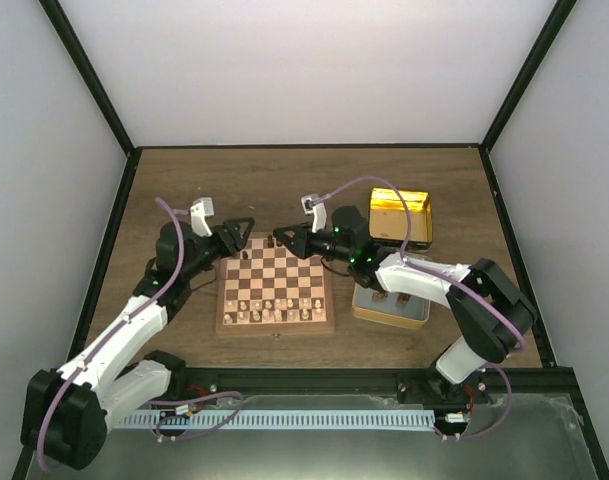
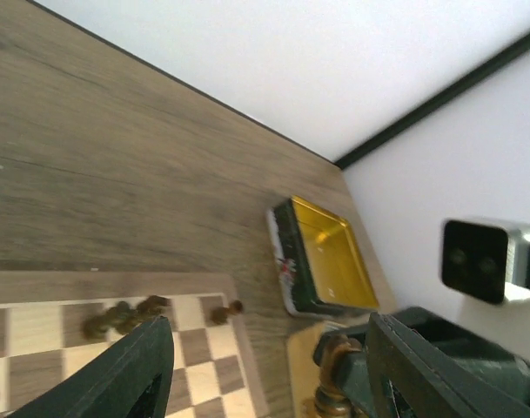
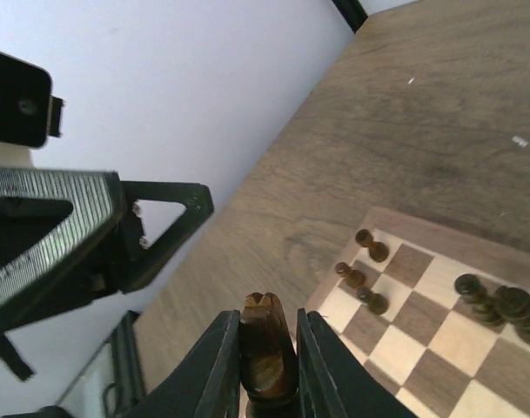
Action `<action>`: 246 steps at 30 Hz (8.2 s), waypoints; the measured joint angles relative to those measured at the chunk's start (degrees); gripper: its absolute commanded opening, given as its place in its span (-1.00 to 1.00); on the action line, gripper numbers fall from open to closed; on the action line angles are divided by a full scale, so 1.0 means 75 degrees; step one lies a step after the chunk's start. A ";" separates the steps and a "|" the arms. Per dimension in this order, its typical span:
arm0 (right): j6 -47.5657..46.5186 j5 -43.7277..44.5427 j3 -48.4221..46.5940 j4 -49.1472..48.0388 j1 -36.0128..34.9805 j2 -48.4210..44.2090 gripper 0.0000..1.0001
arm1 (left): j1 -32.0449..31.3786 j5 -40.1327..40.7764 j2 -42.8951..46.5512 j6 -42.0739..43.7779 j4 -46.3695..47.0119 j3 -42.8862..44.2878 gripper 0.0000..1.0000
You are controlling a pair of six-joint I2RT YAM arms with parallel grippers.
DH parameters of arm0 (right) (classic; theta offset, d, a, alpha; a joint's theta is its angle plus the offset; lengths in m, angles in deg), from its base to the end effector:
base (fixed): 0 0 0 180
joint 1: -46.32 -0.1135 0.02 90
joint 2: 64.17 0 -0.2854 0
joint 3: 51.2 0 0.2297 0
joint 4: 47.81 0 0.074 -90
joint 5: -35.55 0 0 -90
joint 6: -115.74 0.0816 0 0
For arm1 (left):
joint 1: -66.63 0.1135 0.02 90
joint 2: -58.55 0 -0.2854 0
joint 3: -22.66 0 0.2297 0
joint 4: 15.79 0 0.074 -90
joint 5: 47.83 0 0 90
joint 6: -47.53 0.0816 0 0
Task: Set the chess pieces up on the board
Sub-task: Place the chess piece on the chessboard, then pick up the chess piece from the storage box, then place the chess piece on the chessboard, then pick up the chess piece from the storage box, then place the chess piece on the chessboard.
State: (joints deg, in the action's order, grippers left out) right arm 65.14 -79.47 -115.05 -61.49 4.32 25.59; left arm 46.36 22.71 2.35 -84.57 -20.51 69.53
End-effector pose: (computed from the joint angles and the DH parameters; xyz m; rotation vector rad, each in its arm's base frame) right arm 0.2519 0.2732 0.2672 -0.3959 1.9555 1.3632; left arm 0.2104 -0.1067 0.2768 -0.1113 1.9351 -1.0583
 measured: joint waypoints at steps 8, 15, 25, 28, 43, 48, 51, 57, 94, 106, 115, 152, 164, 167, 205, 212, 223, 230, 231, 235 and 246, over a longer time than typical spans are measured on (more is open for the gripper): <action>-0.1967 0.1163 0.0254 -0.0312 -0.0711 0.0577 -0.62 | 0.0020 0.1070 0.0245 0.0111 -0.0901 0.0012 0.25; -0.2658 0.1693 0.0326 -0.0329 -0.0927 0.1419 -0.60 | 0.0035 0.1183 0.0160 0.0131 -0.1157 0.0015 0.25; -0.2967 0.2072 0.0315 -0.0093 -0.0927 0.1950 -0.56 | 0.0058 0.1169 -0.0012 0.0137 -0.1195 0.0015 0.25; -0.3005 0.2157 0.0315 0.0061 -0.0927 0.2043 -0.56 | 0.0067 0.1163 -0.0029 0.0140 -0.1198 0.0015 0.25; -0.2535 0.2314 -0.0688 0.2130 -0.0927 0.1626 -0.12 | 0.0157 0.1399 0.0082 0.0143 -0.1349 0.0015 0.26; -0.2311 0.2174 -0.1271 0.2955 -0.0930 0.1594 -0.04 | 0.0163 0.1900 0.0446 0.0160 -0.1524 0.0015 0.27; -0.2273 0.2174 -0.1702 0.3459 -0.0962 0.1743 -0.04 | 0.0172 0.2165 0.0606 0.0166 -0.1629 0.0015 0.27; -0.2267 0.2235 -0.2573 0.4360 -0.1020 0.2317 -0.04 | 0.0192 0.2366 0.0635 0.0172 -0.1743 0.0015 0.28; -0.0976 0.4488 -0.3468 0.6679 -0.0688 0.2267 -0.64 | 0.0265 0.2323 0.0609 0.0192 -0.1746 0.0012 0.28; -0.0755 0.4826 -0.4077 0.6706 -0.0417 0.2783 -0.65 | 0.0271 0.2244 0.0621 0.0192 -0.1746 0.0012 0.28; -0.0758 0.4969 -0.4109 0.6761 -0.0411 0.3212 -0.63 | 0.0271 0.2218 0.0618 0.0192 -0.1749 0.0012 0.28; -0.0108 0.5831 -0.2471 0.6991 0.0213 0.0093 -0.24 | 0.0306 0.1469 0.0650 0.0909 -0.1131 0.0015 0.33; 0.0408 0.5336 0.1230 0.7522 0.1440 -0.2075 -0.16 | 0.0306 0.1358 0.0659 0.1247 -0.0734 0.0099 0.34; -0.0117 0.4896 0.1492 0.7379 0.1585 -0.2055 -0.18 | 0.0306 0.1358 0.0644 0.1250 -0.0734 0.0099 0.34; -0.1037 0.5251 0.0216 0.7105 0.1626 0.0233 -0.80 | 0.0306 0.1510 0.0676 0.1241 -0.0778 0.0099 0.34; -0.0737 0.5566 0.0274 0.7055 0.1626 -0.0017 -0.83 | 0.0306 0.1507 0.0761 0.1230 -0.0778 0.0099 0.35; 0.0224 0.5662 0.1244 0.5805 0.1626 -0.2722 -0.83 | 0.0306 0.0286 0.0187 0.1102 -0.0192 0.0102 0.36; 0.1049 0.5490 0.1565 0.5371 0.1626 -0.3258 -0.83 | 0.0254 -0.0702 -0.0472 0.0941 0.0207 0.0111 0.35; 0.1207 0.5482 0.1594 0.5400 0.1626 -0.3264 -0.82 | 0.0210 -0.0831 -0.0542 0.0898 0.0297 0.0111 0.35; 0.1929 0.5447 0.1600 0.5703 0.1626 -0.3246 -0.83 | -0.0236 -0.1274 -0.1014 0.0845 0.0627 0.0160 0.33; 0.3340 0.4715 0.1600 0.6306 0.1839 -0.3223 -0.85 | -0.2573 -0.1786 -0.3383 0.1154 0.1396 0.1504 0.19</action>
State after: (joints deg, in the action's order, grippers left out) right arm 90.19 -44.10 -103.05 -14.19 18.11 1.42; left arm 27.06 9.31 -23.03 -75.92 -10.04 80.80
